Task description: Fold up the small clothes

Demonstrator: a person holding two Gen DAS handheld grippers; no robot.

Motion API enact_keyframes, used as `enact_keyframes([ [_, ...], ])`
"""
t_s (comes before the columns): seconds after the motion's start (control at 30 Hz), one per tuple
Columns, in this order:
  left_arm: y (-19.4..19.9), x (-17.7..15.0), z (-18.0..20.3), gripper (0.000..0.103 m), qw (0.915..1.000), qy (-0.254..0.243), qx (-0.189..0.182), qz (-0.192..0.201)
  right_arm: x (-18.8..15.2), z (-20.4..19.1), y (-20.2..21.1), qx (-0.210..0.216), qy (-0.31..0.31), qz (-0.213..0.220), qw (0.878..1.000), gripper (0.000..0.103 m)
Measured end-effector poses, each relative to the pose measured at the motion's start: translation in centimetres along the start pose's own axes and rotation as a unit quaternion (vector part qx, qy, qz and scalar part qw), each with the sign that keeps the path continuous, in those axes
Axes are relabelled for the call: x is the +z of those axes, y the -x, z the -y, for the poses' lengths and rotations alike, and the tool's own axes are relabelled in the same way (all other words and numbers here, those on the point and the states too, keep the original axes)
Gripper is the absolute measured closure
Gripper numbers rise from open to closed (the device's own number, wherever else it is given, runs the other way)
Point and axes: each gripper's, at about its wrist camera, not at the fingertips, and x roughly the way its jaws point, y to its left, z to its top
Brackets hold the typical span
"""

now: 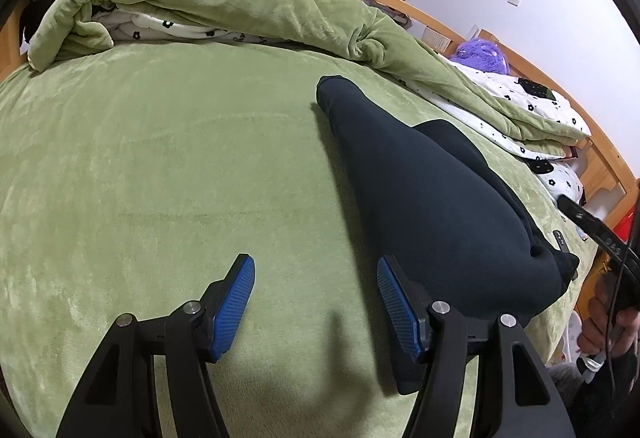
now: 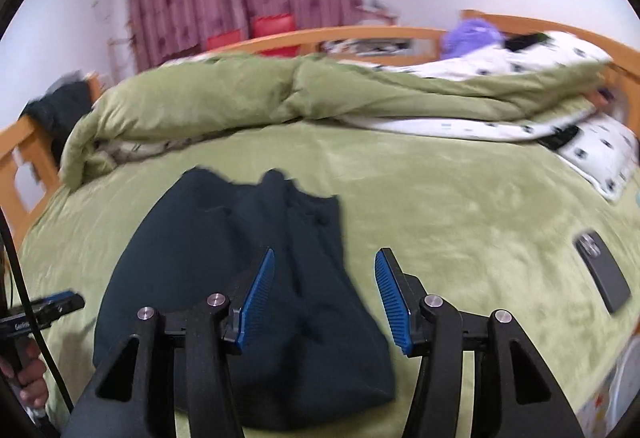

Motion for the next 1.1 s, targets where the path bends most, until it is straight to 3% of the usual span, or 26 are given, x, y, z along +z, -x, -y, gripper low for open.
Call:
enact_keyframes([
  [0.17, -0.1, 0.1, 0.0, 0.042, 1.0, -0.002, 0.003, 0.0, -1.1, -0.5, -6.1, 0.013, 0.012, -0.089, 0.996, 0.051],
  [0.23, 0.0, 0.2, -0.1, 0.042, 1.0, -0.002, 0.002, 0.002, -2.3, 0.8, -8.2, 0.008, -0.016, -0.115, 0.993, 0.051],
  [0.37, 0.1, 0.3, -0.5, 0.042, 1.0, 0.008, -0.006, 0.003, -3.1, 3.7, -8.8, 0.063, -0.102, -0.118, 0.986, 0.048],
  [0.43, -0.1, 0.4, -0.7, 0.041, 0.9998, 0.015, -0.011, -0.001, -2.9, 3.1, -8.4, 0.065, -0.087, -0.11, 0.988, 0.057],
  [0.5, -0.3, 0.4, -0.9, 0.041, 0.9998, 0.018, -0.012, -0.003, -2.8, 1.6, -7.9, 0.073, -0.051, -0.096, 0.991, 0.087],
  [0.6, -0.3, 0.3, -0.9, 0.042, 0.9998, 0.018, -0.011, -0.005, -2.1, -0.3, -5.9, 0.053, 0.007, -0.044, 0.998, 0.095],
  [0.67, -0.3, 0.3, -0.9, 0.041, 0.9998, 0.016, -0.012, -0.004, -1.1, 0.8, -3.2, 0.089, -0.014, 0.018, 0.996, 0.097],
  [0.73, -0.2, 0.3, -0.7, 0.041, 0.9998, 0.015, -0.015, -0.003, -0.3, 2.4, -2.3, 0.082, -0.047, 0.035, 0.995, 0.101],
  [0.8, -0.2, 0.3, -0.6, 0.041, 0.9997, 0.015, -0.019, -0.004, -0.5, 3.6, -3.6, 0.047, -0.06, 0.004, 0.997, 0.101],
  [0.9, -0.2, 0.1, 0.0, 0.041, 0.9997, 0.007, -0.023, -0.007, -2.9, 3.6, -7.6, 0.025, -0.057, -0.091, 0.994, 0.101],
  [1.0, 0.1, 0.1, 0.6, 0.041, 0.9998, -0.002, -0.021, -0.005, -3.3, 2.4, -7.6, -0.002, -0.033, -0.087, 0.996, 0.101],
  [1.1, 0.5, 0.1, 1.3, 0.041, 0.9997, -0.017, -0.015, 0.002, -2.9, 2.4, -6.7, -0.001, -0.041, -0.075, 0.996, 0.1],
])
